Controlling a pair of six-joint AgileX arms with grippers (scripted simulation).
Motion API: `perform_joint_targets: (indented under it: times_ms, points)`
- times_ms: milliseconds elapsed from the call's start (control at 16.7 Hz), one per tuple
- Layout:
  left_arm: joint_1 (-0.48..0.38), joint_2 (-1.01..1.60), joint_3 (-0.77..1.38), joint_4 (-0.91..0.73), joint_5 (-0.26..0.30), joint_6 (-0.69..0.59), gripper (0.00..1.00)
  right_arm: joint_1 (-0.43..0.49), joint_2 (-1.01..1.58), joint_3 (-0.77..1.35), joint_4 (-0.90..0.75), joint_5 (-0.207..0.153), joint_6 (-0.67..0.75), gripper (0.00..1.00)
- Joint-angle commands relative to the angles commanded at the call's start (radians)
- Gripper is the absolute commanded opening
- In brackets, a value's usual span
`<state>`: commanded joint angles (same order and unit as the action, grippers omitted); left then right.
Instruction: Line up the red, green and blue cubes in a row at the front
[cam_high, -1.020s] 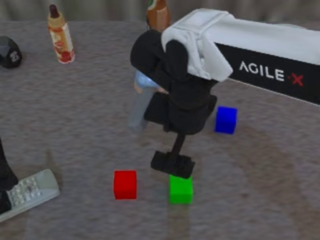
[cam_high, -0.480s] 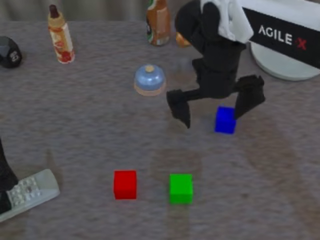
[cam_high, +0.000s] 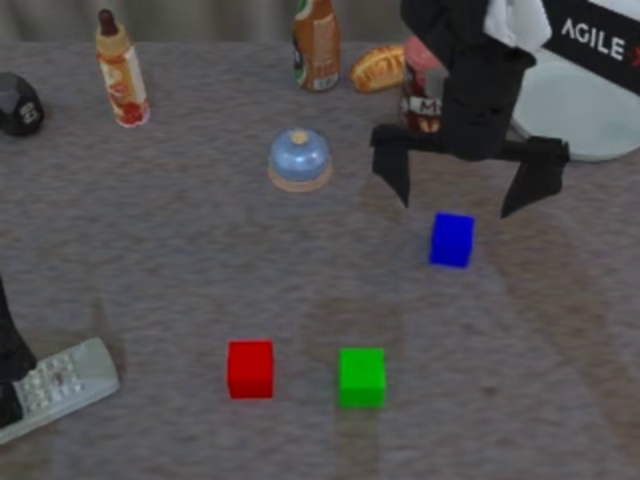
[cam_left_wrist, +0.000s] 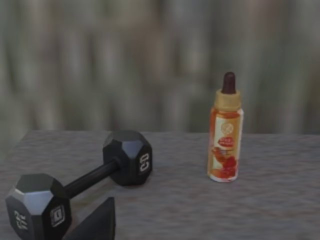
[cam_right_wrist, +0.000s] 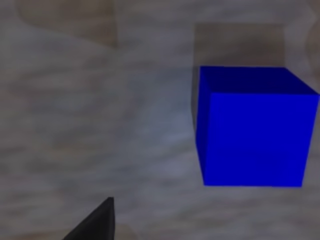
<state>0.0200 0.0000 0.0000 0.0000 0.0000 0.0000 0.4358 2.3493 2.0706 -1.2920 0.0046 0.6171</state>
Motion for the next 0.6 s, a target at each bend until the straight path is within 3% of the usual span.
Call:
perform_joint_targets:
  times_ms: [300, 600]
  points:
    - [0.000, 0.000, 0.000, 0.000, 0.000, 0.000, 1.00, 0.002, 0.000, -0.018, 0.017, 0.000, 0.000, 1.00]
    - [0.000, 0.000, 0.000, 0.000, 0.000, 0.000, 1.00, 0.001, 0.050, -0.153, 0.213, 0.001, 0.001, 1.00]
